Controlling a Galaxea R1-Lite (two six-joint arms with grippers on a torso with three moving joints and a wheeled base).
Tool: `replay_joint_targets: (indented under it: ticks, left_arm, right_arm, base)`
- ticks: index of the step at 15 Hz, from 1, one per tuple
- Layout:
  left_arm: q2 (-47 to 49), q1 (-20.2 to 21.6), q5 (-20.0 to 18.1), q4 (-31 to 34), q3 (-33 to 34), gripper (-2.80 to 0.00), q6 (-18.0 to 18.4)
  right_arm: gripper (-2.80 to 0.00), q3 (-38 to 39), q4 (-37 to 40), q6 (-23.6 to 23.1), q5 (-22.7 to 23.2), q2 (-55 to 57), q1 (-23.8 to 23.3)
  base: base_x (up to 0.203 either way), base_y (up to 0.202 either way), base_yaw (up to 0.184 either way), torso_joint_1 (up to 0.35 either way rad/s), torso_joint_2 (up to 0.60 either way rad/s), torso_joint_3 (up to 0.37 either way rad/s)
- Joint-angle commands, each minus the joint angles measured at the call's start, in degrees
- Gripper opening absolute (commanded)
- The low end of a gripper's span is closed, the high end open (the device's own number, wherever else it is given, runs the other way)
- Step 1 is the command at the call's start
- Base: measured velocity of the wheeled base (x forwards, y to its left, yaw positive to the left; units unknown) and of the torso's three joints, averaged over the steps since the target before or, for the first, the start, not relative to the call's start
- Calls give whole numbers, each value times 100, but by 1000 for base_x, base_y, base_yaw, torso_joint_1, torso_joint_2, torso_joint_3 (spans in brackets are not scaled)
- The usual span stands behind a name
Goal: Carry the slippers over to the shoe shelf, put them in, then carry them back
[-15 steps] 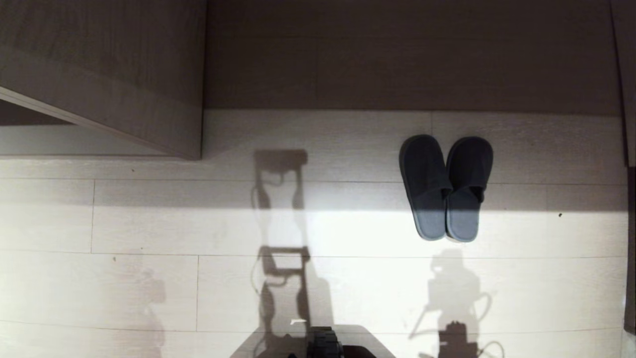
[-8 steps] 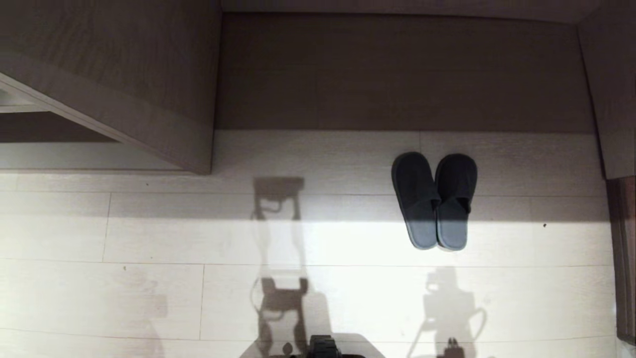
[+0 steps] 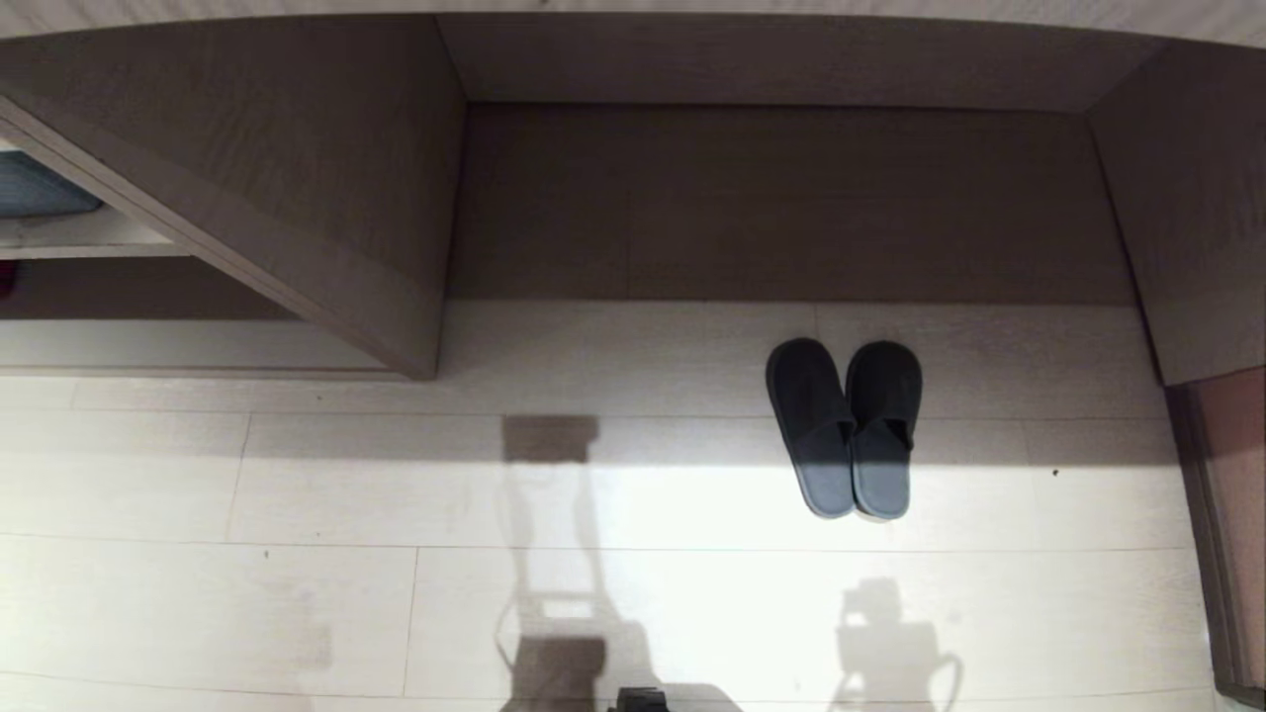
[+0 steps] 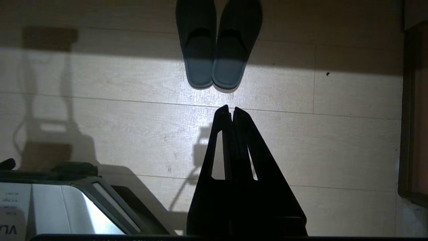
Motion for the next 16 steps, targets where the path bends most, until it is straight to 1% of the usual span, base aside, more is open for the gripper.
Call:
replay_joint_targets:
  ticks: [1, 16]
  left_arm:
    - [7, 0, 1, 4, 0, -280, 0]
    - [1, 0, 1, 3, 0, -280, 0]
  right_arm:
    - [-280, 9, -5, -5, 1, 13, 0]
    - [-280, 7, -5, -5, 1, 13, 0]
  base:
    - [0, 0, 0, 11, 5, 197]
    - [0, 0, 0, 3, 4, 203]
